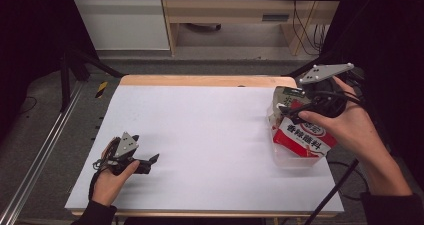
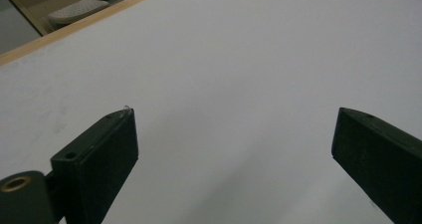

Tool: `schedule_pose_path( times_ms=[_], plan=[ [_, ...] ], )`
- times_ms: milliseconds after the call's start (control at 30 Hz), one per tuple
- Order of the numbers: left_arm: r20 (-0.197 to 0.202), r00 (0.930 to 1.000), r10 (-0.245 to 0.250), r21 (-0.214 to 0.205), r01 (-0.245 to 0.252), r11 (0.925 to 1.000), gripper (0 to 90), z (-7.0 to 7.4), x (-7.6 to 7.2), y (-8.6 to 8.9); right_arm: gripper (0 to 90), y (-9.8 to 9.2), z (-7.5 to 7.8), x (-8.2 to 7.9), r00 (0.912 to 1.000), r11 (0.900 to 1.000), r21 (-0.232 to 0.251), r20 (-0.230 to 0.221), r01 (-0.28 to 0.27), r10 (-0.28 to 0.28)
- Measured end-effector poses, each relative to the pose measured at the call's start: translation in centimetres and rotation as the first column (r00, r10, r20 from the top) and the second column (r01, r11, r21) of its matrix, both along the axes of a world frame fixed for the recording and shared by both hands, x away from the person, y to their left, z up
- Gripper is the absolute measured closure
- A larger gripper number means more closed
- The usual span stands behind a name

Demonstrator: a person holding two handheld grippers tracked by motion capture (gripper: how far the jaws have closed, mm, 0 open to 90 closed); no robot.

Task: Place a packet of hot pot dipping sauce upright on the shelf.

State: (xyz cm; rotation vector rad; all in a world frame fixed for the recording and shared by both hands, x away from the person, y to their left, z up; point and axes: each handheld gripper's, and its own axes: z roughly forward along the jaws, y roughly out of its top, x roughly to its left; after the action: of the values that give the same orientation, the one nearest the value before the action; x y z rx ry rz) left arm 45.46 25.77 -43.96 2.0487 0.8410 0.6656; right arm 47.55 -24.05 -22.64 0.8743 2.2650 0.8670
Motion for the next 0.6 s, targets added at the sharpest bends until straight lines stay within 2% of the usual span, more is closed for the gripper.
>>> schedule_pose_path(
  times_ms=[333,600],
  plan=[
    [0.004,1.0,0.002,0.002,-0.002,1.0,4.2,0.0,-0.1,0.1,7.7,3.0,-0.2,-0.6,0.9988,0.997,0.073,0.043,-0.025,0.022],
    [0.007,1.0,0.006,-0.003,-0.006,1.0,4.2,0.1,0.0,0.2,8.2,6.2,-1.7,-1.4,0.996,0.9931,0.096,0.066,-0.067,0.061]
  ],
)
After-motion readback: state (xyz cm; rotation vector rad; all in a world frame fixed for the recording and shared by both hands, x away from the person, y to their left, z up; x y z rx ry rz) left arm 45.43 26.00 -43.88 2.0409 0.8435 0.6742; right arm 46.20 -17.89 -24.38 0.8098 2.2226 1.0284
